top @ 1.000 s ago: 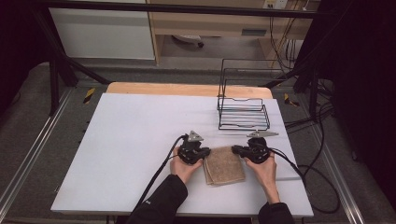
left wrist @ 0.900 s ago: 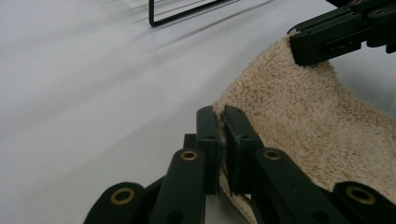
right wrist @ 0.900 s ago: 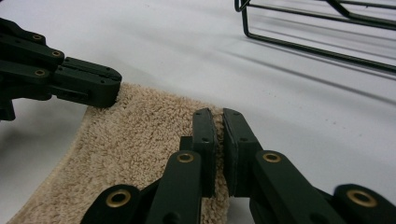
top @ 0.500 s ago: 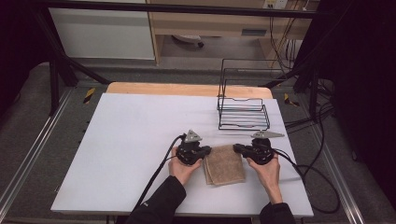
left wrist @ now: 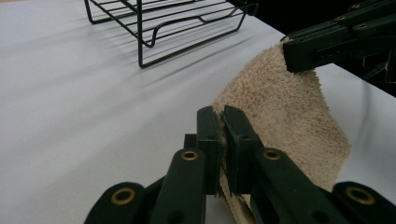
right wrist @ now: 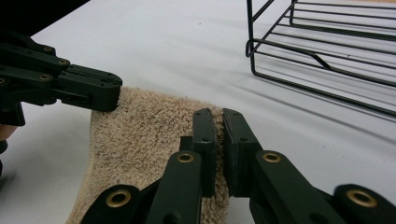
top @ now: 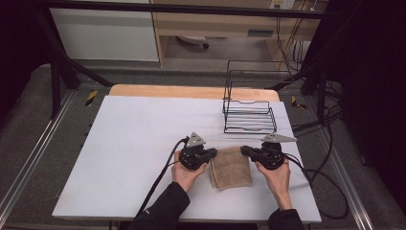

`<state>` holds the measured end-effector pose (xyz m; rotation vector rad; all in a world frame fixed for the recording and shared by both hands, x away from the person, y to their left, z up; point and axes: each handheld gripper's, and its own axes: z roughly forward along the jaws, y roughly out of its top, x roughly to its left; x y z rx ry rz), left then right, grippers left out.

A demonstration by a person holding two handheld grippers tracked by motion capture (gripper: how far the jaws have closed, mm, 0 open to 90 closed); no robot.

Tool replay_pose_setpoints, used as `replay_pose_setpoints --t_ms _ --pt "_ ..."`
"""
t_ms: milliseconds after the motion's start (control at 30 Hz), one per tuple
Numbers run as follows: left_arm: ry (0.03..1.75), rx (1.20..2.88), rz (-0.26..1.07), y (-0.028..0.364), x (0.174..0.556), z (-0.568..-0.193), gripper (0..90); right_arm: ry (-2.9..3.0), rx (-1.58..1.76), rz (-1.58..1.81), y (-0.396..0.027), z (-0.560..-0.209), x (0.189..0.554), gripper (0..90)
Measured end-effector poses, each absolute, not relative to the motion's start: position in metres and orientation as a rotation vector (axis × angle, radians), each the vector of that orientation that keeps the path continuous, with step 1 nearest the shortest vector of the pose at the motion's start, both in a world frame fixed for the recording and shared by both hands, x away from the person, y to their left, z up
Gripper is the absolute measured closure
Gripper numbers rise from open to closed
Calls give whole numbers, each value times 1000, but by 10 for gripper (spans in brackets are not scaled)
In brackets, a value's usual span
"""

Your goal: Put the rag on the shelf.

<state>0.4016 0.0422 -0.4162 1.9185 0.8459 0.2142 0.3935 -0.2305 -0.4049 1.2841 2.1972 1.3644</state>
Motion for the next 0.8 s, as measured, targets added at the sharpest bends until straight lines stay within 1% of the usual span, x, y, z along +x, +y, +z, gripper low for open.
replay_pose_setpoints --t_ms 800 --pt "783 1886 266 39 394 -387 852 2112 1219 1409 -235 -375 379 849"
